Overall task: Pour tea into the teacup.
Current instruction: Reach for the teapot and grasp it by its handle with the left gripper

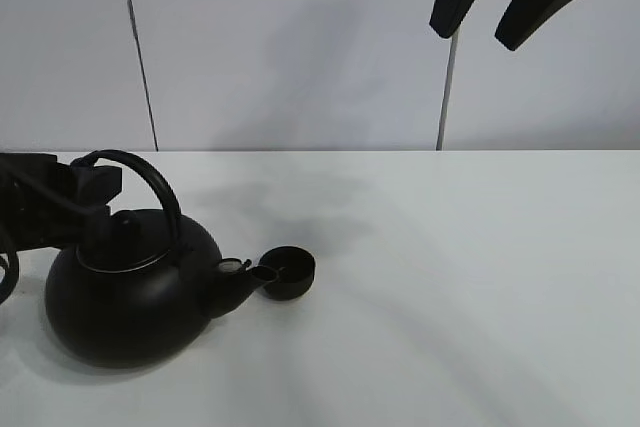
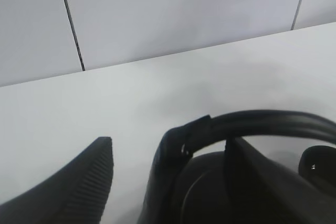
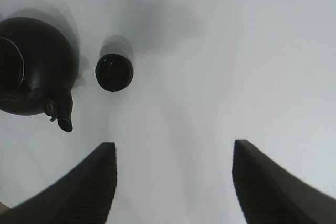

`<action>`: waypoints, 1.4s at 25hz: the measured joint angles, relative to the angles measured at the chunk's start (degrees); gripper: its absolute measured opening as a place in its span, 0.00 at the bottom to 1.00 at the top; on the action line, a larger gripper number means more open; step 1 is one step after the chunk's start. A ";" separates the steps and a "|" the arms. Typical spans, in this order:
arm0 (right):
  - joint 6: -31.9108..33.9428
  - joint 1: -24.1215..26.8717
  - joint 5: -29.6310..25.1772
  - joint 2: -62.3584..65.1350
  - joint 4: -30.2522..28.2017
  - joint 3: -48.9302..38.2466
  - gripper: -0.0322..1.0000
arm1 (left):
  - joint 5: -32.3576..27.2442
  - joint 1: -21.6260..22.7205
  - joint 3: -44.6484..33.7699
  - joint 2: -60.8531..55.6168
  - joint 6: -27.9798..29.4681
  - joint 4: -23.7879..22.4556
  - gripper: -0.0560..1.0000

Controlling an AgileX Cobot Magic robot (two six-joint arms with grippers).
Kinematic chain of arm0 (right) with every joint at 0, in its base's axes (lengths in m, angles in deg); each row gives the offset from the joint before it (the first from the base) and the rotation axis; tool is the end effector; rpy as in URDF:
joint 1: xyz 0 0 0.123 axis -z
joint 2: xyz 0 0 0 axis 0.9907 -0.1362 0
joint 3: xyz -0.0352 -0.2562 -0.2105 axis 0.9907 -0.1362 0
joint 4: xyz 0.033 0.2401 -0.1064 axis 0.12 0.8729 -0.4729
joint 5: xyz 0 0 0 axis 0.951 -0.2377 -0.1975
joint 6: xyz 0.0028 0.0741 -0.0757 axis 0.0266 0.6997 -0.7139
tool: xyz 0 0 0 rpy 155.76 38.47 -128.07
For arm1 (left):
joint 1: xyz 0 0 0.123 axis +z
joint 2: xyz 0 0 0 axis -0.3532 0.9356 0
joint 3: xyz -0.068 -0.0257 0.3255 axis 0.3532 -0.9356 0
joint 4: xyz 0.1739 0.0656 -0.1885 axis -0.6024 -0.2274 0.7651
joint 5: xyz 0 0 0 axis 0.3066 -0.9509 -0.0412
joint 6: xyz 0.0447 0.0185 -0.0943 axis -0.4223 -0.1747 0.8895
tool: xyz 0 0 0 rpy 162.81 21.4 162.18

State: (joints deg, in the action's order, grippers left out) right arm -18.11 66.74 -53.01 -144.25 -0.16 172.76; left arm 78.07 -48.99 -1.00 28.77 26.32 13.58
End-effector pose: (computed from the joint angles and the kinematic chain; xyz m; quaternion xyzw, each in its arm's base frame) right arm 0.3659 0.1240 0.3696 -0.1742 0.9642 0.1217 0.1589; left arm 0.2383 -0.1097 0.1605 0.1560 0.7762 -0.0814 0.6055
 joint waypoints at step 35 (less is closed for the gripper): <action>0.00 0.00 0.11 0.00 0.00 0.00 0.46 | 0.89 0.06 2.66 5.95 -4.69 2.05 0.37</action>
State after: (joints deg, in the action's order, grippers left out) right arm -18.11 66.74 -52.90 -144.25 -0.16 172.76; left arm 78.96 -48.93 1.66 34.72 21.63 15.63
